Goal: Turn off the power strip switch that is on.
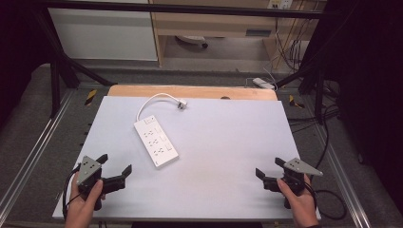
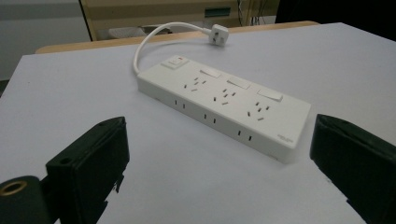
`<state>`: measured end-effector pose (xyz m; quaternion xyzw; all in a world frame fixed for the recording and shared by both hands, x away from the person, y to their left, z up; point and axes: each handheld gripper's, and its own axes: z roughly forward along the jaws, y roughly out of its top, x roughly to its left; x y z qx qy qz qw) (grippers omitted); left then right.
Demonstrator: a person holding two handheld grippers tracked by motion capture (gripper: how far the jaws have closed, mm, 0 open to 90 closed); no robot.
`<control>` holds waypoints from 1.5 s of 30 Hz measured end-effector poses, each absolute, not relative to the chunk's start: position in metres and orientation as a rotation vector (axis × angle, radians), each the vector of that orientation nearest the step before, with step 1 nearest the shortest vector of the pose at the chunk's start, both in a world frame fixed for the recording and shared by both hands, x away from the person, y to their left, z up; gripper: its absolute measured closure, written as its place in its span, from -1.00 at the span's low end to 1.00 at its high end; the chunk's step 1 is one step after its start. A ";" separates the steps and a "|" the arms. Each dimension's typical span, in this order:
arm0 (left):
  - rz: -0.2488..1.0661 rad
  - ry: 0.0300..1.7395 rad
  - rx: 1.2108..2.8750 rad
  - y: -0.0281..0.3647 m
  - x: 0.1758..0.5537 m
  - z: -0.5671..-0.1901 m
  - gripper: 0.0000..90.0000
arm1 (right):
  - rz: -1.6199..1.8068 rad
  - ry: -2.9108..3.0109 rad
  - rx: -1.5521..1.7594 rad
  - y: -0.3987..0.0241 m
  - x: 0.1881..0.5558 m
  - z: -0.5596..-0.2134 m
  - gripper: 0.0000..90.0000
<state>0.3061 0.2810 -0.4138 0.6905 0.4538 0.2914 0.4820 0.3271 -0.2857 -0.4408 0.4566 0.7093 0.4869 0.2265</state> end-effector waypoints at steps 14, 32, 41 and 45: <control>0.710 1.105 1.678 0.282 0.306 -0.413 -0.90 | 1.420 1.923 1.245 -0.287 0.328 -0.436 -0.84; 0.708 1.097 1.681 0.281 0.306 -0.413 -0.90 | 1.482 1.895 1.196 -0.285 0.326 -0.429 -0.91; 0.704 1.090 1.691 0.280 0.306 -0.413 -0.90 | 1.498 1.885 1.188 -0.282 0.325 -0.426 -0.93; 0.704 1.091 1.691 0.280 0.306 -0.413 -0.90 | 1.500 1.879 1.195 -0.281 0.325 -0.426 -0.94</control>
